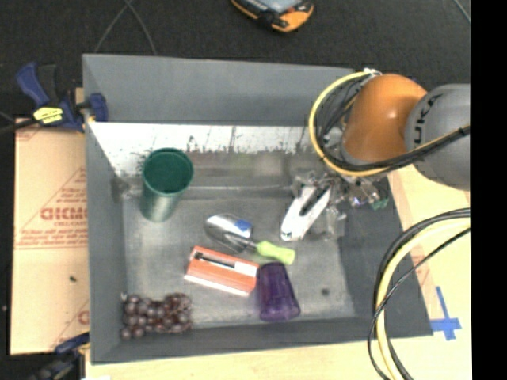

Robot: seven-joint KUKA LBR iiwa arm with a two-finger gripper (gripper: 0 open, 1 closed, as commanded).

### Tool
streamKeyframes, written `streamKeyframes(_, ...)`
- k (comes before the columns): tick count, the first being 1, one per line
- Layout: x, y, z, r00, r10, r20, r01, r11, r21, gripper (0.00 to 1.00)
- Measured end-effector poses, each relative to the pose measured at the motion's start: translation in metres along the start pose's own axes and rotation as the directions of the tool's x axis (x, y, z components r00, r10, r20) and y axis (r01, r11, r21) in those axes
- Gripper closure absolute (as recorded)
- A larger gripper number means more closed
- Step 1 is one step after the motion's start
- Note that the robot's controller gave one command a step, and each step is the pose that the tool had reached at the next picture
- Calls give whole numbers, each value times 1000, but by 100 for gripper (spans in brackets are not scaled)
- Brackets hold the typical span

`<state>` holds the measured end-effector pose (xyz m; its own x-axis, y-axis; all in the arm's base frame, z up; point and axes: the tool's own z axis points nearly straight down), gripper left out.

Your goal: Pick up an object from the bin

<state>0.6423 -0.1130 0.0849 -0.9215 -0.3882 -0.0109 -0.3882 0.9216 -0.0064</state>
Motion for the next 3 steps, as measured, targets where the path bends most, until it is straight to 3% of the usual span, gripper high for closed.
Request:
streamKeyframes(1,2,1,-58,999,42,1,-42,999,0,0)
streamKeyframes(2,1,-1,7,1000,-18,3,18,1000,1,0)
streamKeyframes(3,-7,-19,11,968,-250,14,250,968,14,0)
